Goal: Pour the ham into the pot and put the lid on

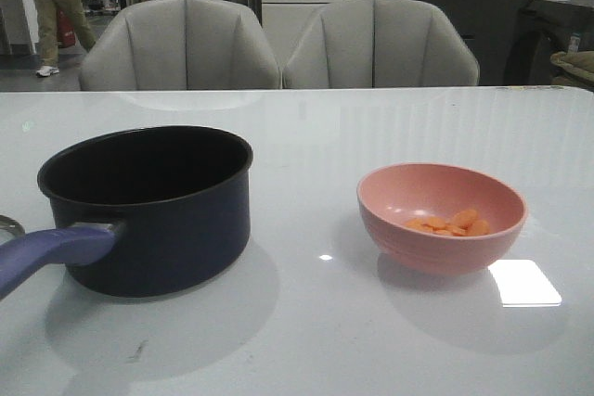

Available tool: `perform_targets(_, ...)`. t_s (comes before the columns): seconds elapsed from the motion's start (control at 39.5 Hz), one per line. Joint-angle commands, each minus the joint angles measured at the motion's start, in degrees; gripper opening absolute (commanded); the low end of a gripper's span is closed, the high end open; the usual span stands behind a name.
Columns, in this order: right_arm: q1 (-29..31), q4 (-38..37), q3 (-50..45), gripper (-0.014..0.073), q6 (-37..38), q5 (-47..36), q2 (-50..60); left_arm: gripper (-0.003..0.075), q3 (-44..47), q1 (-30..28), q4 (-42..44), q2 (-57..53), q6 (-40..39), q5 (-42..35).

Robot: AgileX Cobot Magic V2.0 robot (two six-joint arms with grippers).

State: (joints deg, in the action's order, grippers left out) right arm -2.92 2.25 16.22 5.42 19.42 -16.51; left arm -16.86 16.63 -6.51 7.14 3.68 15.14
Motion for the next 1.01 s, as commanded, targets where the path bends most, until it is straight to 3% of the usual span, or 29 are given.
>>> perform_targets(0.0,0.18,0.3,2.23,0.0151,-0.05,-4.12,-2.4,0.0511,-1.6,0.42,-0.22,0.64,-0.01,-4.81)
perform_targets(0.2,-1.39,0.32,6.74,0.0196,-1.6,-4.13,-7.37,0.0511,-1.53,0.42,-0.22,0.64,-0.01,-4.85)
perform_targets(0.46,-7.74,0.32,16.69,0.0514,-1.6,0.9,-24.22,0.0511,-1.53,0.42,-0.22,0.64,-0.01,-4.85)
perform_targets(0.63,-11.5,3.45,24.21,0.0528,-1.6,5.16,-38.82,0.0511,-1.53,0.42,-0.22,0.64,-0.01,-4.85)
perform_targets(0.99,-9.48,5.11,39.7,0.0528,-1.54,14.95,-63.01,0.0511,-1.53,0.42,-0.22,0.64,-0.01,-4.85)
